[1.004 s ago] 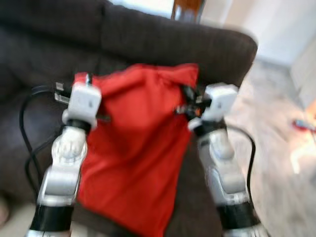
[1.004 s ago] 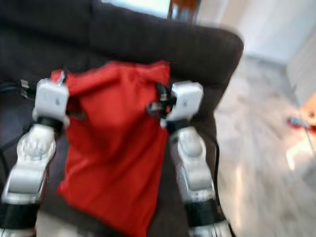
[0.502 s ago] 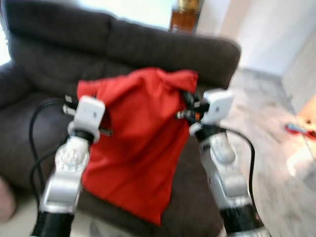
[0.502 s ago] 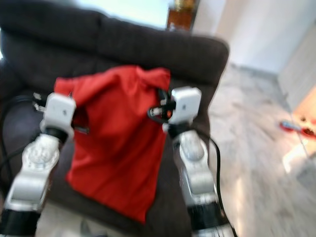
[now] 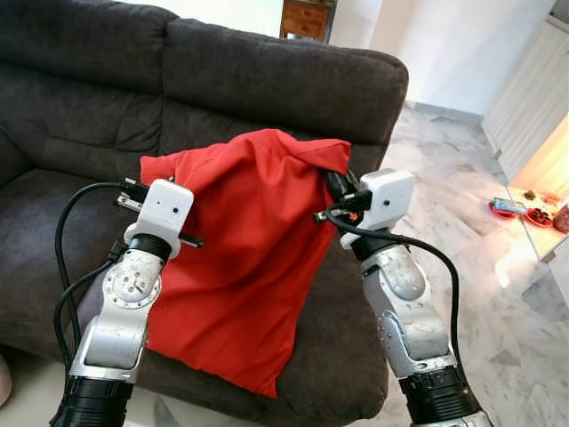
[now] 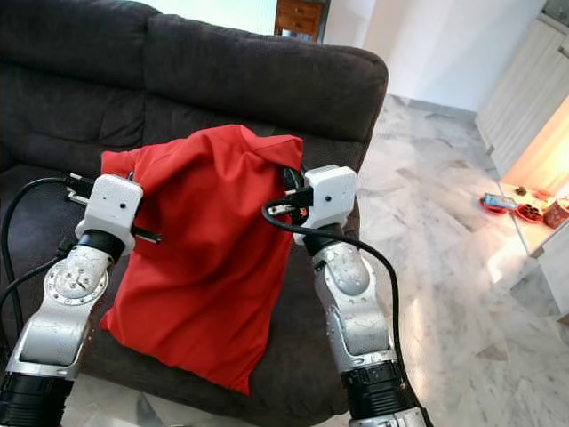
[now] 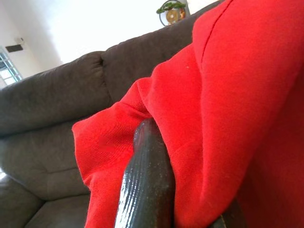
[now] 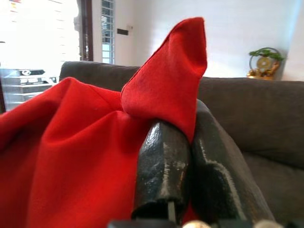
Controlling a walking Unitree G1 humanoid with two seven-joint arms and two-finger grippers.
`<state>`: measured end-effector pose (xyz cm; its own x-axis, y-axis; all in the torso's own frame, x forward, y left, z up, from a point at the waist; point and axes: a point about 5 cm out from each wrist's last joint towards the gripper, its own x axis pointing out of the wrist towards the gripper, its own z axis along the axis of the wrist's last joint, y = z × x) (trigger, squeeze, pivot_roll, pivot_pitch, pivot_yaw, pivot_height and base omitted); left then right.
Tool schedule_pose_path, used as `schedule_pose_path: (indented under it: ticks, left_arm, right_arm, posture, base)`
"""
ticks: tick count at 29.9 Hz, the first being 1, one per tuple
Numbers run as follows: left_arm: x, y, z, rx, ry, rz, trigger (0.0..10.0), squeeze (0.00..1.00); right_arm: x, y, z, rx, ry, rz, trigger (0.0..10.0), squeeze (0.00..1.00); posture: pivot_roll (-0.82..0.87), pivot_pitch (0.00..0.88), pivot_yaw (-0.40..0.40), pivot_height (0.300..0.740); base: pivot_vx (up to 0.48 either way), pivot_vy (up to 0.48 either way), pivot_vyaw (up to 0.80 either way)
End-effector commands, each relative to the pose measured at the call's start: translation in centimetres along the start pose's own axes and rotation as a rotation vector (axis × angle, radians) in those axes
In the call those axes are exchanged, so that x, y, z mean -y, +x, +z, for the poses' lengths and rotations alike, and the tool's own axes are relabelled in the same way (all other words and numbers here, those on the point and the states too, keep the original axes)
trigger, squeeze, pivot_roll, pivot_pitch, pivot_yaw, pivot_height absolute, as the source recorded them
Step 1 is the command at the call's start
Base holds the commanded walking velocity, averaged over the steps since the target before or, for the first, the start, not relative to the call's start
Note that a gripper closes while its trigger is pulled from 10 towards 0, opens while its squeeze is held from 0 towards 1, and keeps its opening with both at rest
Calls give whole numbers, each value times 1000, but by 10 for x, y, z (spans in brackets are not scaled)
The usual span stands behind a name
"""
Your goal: Move the pillow to the sofa from floor
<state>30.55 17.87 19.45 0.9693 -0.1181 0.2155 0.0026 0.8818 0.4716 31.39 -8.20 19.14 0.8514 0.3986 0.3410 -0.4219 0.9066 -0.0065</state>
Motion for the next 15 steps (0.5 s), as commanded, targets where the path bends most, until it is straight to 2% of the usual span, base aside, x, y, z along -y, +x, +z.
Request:
schedule_pose_path:
  ticks: [1, 8, 9, 10, 11, 12, 14, 15]
  left_arm:
    - [5, 0, 1, -3, 1, -25, 10000, 0]
    - [4, 0, 0, -8, 3, -11, 10000, 0]
    - [4, 0, 0, -9, 1, -9, 10000, 451]
    - [4, 0, 0, -9, 1, -7, 10000, 451]
    - [4, 0, 0, -9, 0, -5, 10000, 855]
    - [3, 1, 0, -6, 2, 1, 10000, 1000]
    - [3, 1, 1, -4, 1, 12, 10000, 1000]
    - [2, 1, 1, -4, -2, 15, 10000, 1000]
  right_arm:
    - [-2, 2, 3, 5, -16, 24, 10000, 0]
    - [-4, 2, 3, 2, -22, 35, 10000, 0]
    - [-4, 2, 3, 2, -23, 37, 10000, 0]
    - [-4, 2, 3, 2, -23, 38, 10000, 0]
    - [-4, 2, 3, 2, -23, 40, 10000, 0]
    - [-5, 2, 3, 2, -22, 42, 10000, 0]
    - [-5, 2, 3, 2, -17, 50, 10000, 0]
    - [-6, 2, 3, 1, -9, 57, 10000, 490]
  posture:
    - [123, 0, -148, 740]
    - [122, 0, -148, 740]
    - [122, 0, -148, 740]
    - [122, 0, -148, 740]
    - [122, 0, -149, 740]
    - [122, 0, -148, 740]
    - [122, 0, -149, 740]
    - [123, 0, -150, 740]
  base:
    - [0, 0, 0]
    - [0, 0, 0]
    - [0, 0, 0]
    - [0, 0, 0]
    - [0, 0, 0]
    - [0, 0, 0]
    - [0, 0, 0]
    - [0, 0, 0]
